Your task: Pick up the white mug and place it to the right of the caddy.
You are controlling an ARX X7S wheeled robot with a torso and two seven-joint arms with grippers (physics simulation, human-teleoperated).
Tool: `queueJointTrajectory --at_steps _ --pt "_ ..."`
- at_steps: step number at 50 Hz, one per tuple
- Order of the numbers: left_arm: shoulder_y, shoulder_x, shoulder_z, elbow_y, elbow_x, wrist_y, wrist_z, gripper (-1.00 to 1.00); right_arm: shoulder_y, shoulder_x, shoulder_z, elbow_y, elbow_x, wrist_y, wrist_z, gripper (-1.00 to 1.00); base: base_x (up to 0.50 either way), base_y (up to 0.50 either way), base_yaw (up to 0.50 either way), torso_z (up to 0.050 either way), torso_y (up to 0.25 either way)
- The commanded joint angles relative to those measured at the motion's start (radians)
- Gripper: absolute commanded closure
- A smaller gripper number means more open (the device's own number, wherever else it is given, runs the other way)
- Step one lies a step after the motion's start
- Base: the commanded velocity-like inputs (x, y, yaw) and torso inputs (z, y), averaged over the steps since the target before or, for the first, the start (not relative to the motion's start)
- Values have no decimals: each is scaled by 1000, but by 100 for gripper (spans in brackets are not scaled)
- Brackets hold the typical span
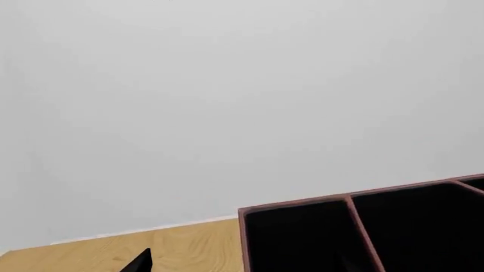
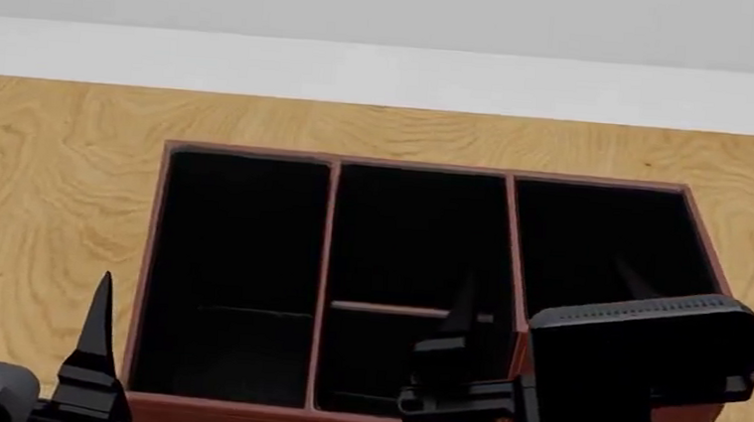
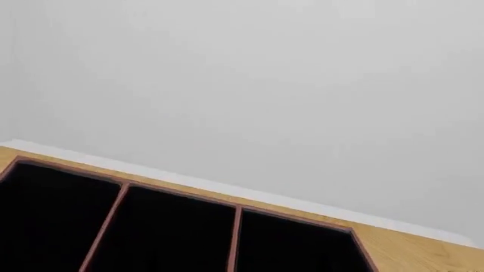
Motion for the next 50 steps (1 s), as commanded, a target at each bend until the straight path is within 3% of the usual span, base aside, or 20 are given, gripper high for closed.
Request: queueJointTrajectory --at_steps 1,20,22,27,32,40,50 --pt "-22 -10 -11 31 -10 -50 -11 -100 47 13 15 -58 54 145 -35 -100 0 0 0 0 0" --pt "-106 -31 -56 111 -41 -209 -28 -100 251 31 98 -272 237 604 -138 -100 0 0 0 0 0" --pt "-111 -32 -57 119 -43 -219 -31 -100 257 53 124 -269 334 605 -75 -100 0 0 0 0 0" --pt "-123 -32 -63 124 -48 -234 -34 -100 323 177 224 -183 978 604 359 -100 0 0 0 0 0" --pt "-136 -33 -65 129 -53 -249 -36 -100 377 250 226 -77 1404 582 645 -100 0 0 0 0 0" --pt "-164 -36 -63 125 -57 -269 -40 -100 461 379 100 -24 1723 482 881 -100 0 0 0 0 0" --pt "-181 -38 -61 125 -65 -280 -42 -100 551 501 -56 -5 1967 377 1003 -100 0 0 0 0 0"
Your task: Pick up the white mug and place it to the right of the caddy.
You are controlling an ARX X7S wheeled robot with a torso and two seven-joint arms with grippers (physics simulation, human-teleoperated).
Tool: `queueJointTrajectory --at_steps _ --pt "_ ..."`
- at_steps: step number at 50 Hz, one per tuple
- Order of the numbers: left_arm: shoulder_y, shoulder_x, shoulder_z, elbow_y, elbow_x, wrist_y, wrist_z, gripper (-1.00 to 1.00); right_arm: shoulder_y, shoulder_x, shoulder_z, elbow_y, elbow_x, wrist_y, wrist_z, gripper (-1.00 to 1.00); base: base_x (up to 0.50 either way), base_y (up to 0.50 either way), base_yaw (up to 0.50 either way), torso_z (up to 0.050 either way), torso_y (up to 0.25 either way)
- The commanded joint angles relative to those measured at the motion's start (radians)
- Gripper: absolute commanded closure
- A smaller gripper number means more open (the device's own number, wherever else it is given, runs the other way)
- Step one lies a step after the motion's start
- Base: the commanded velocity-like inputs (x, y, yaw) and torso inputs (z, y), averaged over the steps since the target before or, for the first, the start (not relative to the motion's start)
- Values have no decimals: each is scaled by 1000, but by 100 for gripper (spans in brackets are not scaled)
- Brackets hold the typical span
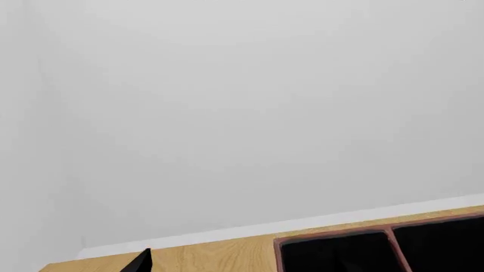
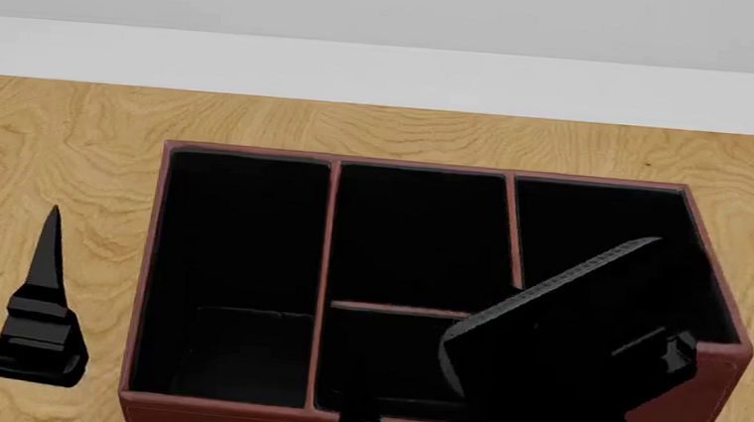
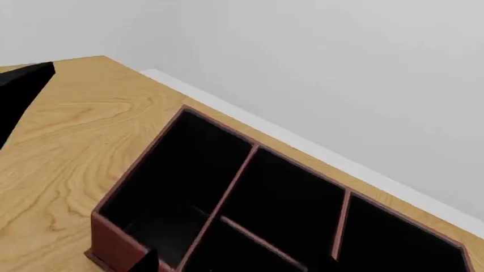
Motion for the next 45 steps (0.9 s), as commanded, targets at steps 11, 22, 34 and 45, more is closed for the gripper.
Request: queueJointTrajectory --at_steps 11,22,34,45 --pt "-35 -6 6 -14 -9 -20 -7 -100 158 185 -246 43 519 -178 286 -100 0 0 0 0 0" --pt "-59 -8 16 -16 -12 -34 -13 -100 208 236 -334 0 649 -249 347 -100 0 0 0 0 0" --pt "-65 -10 20 -8 -15 -38 -20 -100 198 254 -379 -57 725 -305 368 -100 0 0 0 0 0" --pt "-66 -11 20 -4 -20 -33 -25 -100 179 242 -435 -104 750 -348 399 -100 0 0 0 0 0"
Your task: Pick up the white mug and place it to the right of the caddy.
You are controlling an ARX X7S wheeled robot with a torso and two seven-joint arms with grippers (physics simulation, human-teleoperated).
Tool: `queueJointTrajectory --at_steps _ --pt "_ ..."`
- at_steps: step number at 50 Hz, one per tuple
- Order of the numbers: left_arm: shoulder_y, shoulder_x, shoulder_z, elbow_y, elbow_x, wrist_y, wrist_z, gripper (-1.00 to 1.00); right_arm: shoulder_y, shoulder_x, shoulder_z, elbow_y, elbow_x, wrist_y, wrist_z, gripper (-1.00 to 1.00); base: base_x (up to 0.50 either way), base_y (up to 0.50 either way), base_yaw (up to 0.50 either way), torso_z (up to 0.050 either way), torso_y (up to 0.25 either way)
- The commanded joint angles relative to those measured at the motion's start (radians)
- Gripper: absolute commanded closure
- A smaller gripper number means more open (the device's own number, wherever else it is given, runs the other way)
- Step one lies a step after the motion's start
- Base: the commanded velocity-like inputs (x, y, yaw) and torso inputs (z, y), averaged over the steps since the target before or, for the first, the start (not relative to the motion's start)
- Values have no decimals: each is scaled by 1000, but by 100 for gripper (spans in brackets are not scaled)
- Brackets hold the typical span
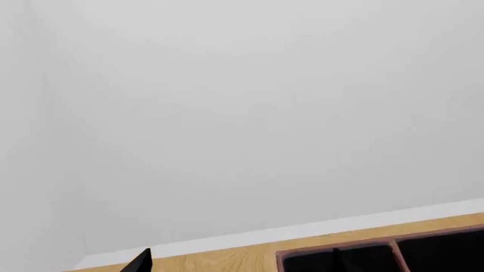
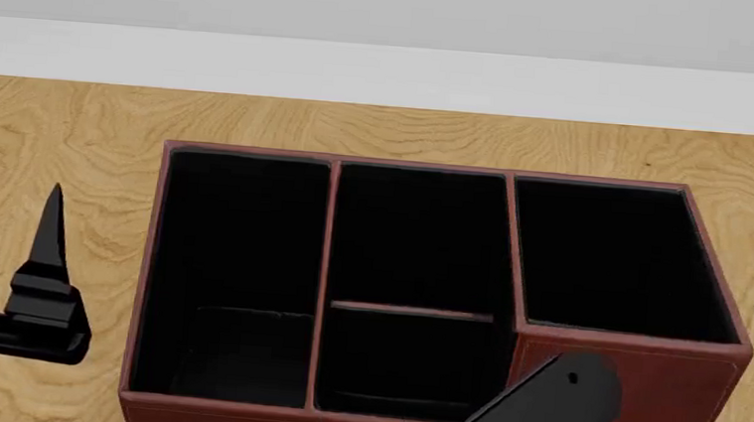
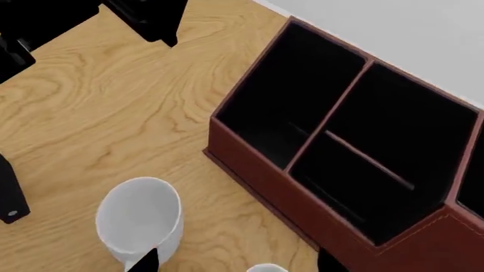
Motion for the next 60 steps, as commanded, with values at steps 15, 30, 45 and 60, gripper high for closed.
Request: queueJointTrajectory --at_steps 15,30,45,60 --pt "1 -5 1 -3 -14 13 -4 -100 -10 -53 -156 -75 31 -72 87 -100 0 0 0 0 0" --pt "3 -7 -2 13 -28 11 -7 -100 -21 -117 -246 -70 -2 -76 117 -100 0 0 0 0 0" --pt "6 -11 -5 16 -37 15 -10 -100 -21 -172 -320 -45 -27 -73 130 -100 0 0 0 0 0" --pt "7 -16 -14 12 -48 21 -10 -100 -10 -244 -400 1 -62 -54 131 -100 0 0 0 0 0"
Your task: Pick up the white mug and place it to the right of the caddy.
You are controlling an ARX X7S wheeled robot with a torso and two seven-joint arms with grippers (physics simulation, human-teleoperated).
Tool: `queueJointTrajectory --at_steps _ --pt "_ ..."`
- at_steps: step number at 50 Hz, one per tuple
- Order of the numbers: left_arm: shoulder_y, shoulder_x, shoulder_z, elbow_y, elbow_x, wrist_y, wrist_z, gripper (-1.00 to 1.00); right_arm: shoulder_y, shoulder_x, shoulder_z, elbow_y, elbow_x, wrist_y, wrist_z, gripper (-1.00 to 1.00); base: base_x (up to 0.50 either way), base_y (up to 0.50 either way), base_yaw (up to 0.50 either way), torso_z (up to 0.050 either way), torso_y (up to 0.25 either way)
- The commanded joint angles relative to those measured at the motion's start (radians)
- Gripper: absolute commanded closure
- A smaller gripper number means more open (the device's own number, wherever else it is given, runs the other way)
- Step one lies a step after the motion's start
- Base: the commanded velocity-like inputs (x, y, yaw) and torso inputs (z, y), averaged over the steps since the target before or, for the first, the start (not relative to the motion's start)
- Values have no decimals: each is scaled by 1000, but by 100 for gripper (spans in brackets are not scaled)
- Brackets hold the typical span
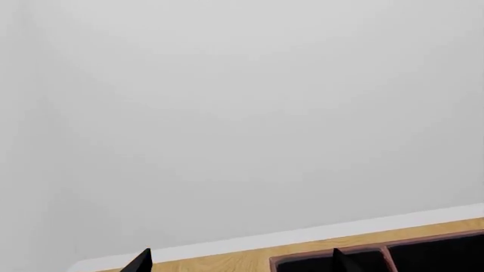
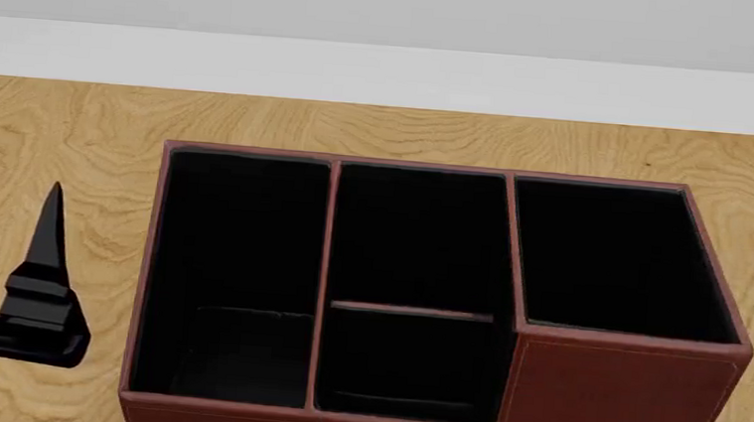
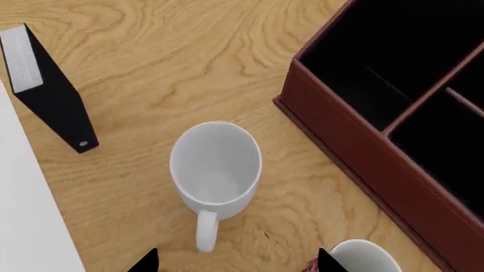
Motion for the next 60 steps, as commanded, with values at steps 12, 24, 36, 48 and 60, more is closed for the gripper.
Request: queueJointTrajectory --at_steps 12,24,36,48,60 --pt "-2 -6 -5 6 -14 -4 -7 -100 9 -98 -109 72 -54 31 -9 -100 0 0 0 0 0" --pt "1 -8 0 -2 -19 8 -7 -100 -18 -136 -144 108 -108 55 -37 -100 0 0 0 0 0" --pt "8 -10 -3 -11 -25 25 -6 -100 -60 -152 -150 170 -186 101 -107 -100 0 0 0 0 0" --pt "9 -13 -4 -16 -30 33 -8 -100 -97 -167 -157 231 -266 144 -176 -100 0 0 0 0 0" --pt "10 -16 -5 -13 -38 34 -10 -100 -117 -195 -166 298 -345 183 -249 -100 0 0 0 0 0"
